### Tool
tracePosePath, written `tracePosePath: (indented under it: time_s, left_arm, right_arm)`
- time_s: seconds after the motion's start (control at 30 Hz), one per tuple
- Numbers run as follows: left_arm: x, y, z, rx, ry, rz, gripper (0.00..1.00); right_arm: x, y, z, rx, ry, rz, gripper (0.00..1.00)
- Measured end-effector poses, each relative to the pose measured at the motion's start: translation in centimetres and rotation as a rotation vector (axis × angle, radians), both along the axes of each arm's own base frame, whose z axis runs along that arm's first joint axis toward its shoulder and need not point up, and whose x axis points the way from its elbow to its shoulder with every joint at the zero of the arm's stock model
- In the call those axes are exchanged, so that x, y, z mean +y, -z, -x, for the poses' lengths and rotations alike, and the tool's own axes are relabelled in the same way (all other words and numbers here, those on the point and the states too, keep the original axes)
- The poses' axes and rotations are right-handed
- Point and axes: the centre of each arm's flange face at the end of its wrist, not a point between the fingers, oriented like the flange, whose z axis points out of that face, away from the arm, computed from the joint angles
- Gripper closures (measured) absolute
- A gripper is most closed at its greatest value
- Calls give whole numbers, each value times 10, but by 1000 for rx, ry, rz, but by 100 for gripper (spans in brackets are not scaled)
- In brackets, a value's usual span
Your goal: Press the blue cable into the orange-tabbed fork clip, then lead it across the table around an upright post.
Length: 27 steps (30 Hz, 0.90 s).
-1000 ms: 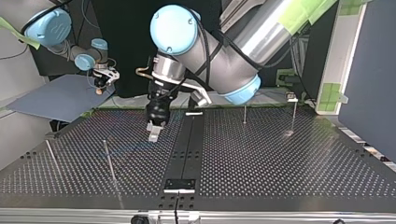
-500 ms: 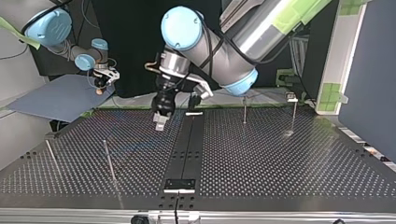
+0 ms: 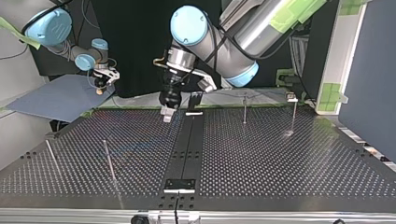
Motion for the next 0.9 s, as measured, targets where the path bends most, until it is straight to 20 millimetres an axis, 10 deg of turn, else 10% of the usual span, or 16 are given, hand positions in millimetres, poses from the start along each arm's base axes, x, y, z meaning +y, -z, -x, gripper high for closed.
tracePosePath:
  time_s: [0.9]
  left_arm:
    - [23, 81, 26, -3, -3, -8, 2]
  right_arm:
    - [0, 0, -1, 0, -2, 0, 100]
